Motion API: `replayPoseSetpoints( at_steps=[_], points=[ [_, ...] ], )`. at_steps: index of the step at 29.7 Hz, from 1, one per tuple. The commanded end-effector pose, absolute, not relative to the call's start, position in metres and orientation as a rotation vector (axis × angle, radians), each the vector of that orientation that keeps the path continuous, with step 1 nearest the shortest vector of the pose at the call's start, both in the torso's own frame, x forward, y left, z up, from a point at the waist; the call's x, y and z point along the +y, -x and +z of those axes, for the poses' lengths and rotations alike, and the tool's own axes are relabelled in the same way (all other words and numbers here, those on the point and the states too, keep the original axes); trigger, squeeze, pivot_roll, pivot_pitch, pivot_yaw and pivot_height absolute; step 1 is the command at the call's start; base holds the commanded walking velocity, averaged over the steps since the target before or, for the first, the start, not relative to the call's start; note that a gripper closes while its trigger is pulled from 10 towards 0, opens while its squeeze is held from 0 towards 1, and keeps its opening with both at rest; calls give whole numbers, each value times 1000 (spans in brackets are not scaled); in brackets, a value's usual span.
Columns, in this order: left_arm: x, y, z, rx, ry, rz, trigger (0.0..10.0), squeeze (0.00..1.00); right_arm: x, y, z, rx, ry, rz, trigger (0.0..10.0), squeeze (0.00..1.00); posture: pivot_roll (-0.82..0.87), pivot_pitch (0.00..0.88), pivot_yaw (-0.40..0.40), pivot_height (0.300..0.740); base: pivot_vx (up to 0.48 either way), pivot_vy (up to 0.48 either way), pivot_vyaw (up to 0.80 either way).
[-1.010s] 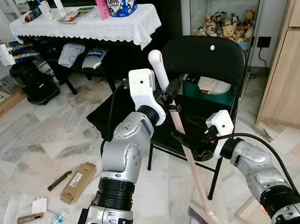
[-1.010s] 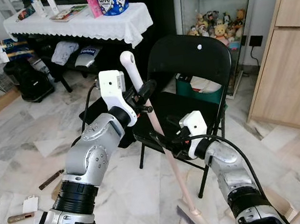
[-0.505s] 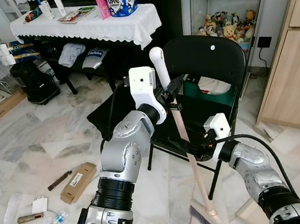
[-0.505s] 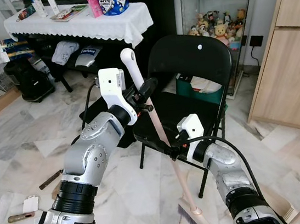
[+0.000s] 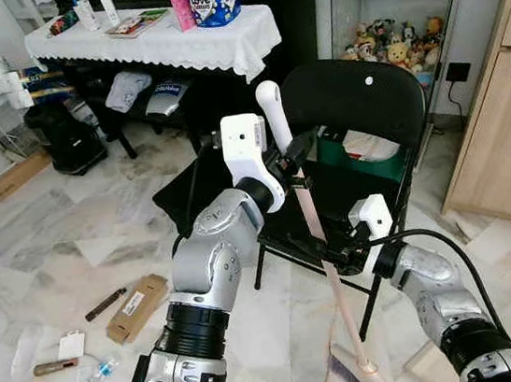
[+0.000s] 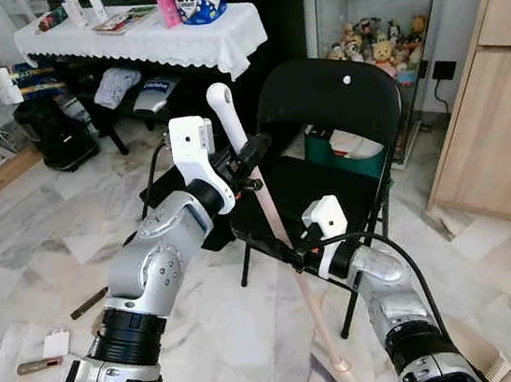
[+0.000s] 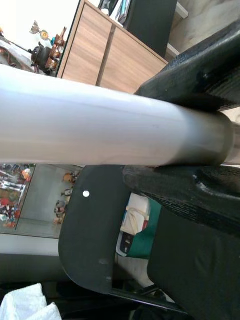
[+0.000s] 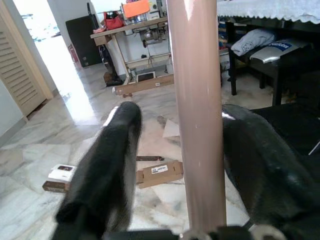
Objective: Sweep floor
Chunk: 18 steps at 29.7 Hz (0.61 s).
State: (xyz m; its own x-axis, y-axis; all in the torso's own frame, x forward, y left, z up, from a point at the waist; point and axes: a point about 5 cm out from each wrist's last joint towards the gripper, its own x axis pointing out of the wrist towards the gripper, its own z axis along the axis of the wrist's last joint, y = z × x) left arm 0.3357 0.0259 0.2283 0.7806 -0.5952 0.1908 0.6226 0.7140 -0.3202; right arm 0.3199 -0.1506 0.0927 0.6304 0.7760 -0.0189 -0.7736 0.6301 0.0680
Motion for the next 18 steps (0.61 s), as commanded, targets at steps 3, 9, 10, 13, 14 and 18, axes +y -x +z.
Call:
replayPoseSetpoints(
  at_steps=[3, 9, 10, 13, 14, 18],
  points=[
    [22, -332, 241, -125, 404, -699, 10000, 0, -148, -319, 94, 43, -55, 905, 0, 0, -85, 0, 126, 740, 0, 0, 0],
    [23, -332, 241, -126, 406, -699, 10000, 0, -147, -319, 94, 46, -58, 904, 0, 0, -85, 0, 126, 740, 0, 0, 0],
    [23, -332, 241, -126, 406, -700, 10000, 0, -147, -319, 94, 46, -59, 903, 0, 0, -85, 0, 126, 740, 0, 0, 0],
    [23, -332, 241, -126, 410, -701, 10000, 0, -147, -319, 93, 49, -57, 901, 0, 0, -84, 0, 127, 740, 0, 0, 0],
    [23, -332, 241, -125, 412, -701, 10000, 0, -147, -319, 93, 50, -56, 900, 0, 0, -84, 0, 127, 740, 0, 0, 0],
    [23, -332, 242, -127, 421, -702, 10000, 0, -147, -319, 93, 52, -56, 899, 0, 0, -84, 0, 127, 740, 0, 0, 0]
  ],
)
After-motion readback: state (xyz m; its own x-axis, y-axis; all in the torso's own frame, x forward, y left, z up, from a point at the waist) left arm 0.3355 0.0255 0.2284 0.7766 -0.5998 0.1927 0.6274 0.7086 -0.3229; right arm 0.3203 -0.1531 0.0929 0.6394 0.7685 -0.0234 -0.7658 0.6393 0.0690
